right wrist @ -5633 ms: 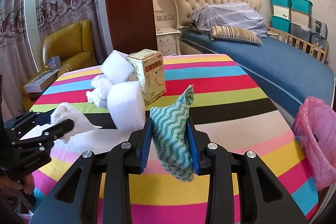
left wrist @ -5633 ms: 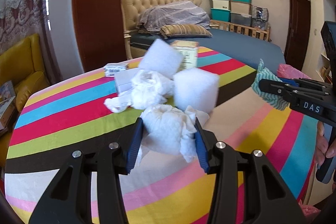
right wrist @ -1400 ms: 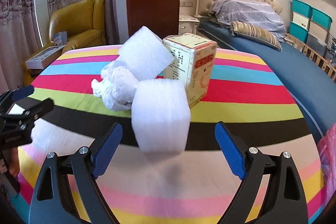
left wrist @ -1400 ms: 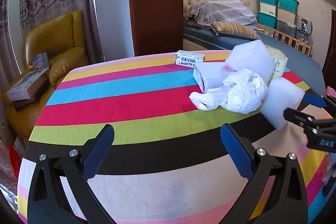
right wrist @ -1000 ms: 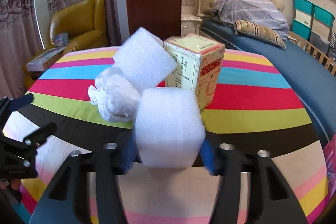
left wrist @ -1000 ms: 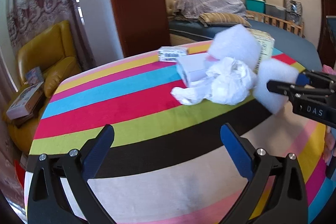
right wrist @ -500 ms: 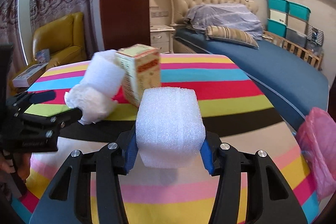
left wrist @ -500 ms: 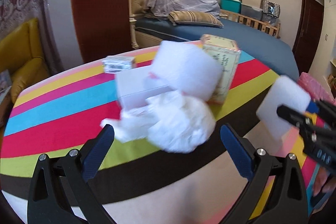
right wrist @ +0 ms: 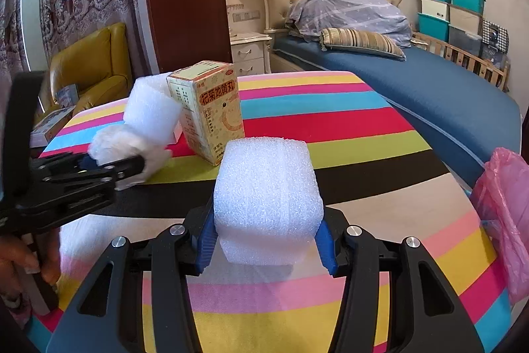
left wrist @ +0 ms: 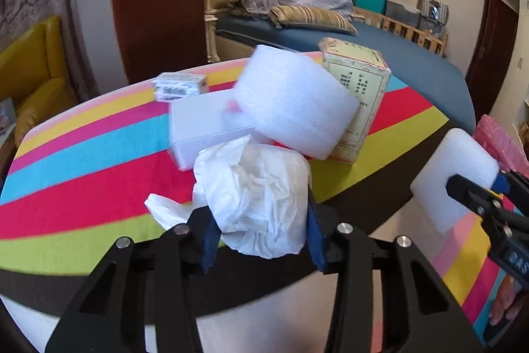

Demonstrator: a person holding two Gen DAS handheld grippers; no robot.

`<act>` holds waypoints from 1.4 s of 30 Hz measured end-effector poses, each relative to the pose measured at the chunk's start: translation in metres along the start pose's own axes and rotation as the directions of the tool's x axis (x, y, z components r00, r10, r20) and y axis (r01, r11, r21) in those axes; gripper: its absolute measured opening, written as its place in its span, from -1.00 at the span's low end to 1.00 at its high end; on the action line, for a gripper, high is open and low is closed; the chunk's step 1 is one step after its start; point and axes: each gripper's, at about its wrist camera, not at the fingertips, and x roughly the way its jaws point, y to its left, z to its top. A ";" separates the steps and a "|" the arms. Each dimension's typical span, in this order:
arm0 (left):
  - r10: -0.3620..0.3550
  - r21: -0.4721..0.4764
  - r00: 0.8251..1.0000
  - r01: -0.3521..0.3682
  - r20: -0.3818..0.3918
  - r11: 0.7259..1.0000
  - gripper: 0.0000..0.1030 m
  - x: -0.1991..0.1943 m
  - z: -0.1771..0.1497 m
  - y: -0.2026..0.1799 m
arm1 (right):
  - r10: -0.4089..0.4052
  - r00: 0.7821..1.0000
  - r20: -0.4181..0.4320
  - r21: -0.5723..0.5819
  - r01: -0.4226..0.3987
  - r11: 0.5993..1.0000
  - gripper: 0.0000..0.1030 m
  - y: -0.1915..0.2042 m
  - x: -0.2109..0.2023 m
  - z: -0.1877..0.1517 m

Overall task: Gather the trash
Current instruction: 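Carry the foam block and plastic bag over the pink bin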

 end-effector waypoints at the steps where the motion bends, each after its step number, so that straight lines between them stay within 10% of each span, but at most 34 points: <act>1: 0.000 -0.017 1.000 0.000 0.003 1.000 -0.18 -0.005 -0.003 0.002 | 0.008 1.000 -0.004 0.002 -0.008 1.000 -0.06 -0.001 0.001 0.001; 22: 0.199 -0.132 0.974 -0.185 0.109 0.974 -0.17 -0.134 -0.086 0.036 | 0.068 0.997 0.043 -0.108 -0.063 0.992 -0.06 0.042 -0.038 -0.021; 42: 0.202 -0.043 0.958 -0.198 0.203 0.979 -0.16 -0.187 -0.070 -0.011 | 0.092 0.976 0.198 -0.111 -0.071 0.991 -0.06 0.020 -0.134 -0.031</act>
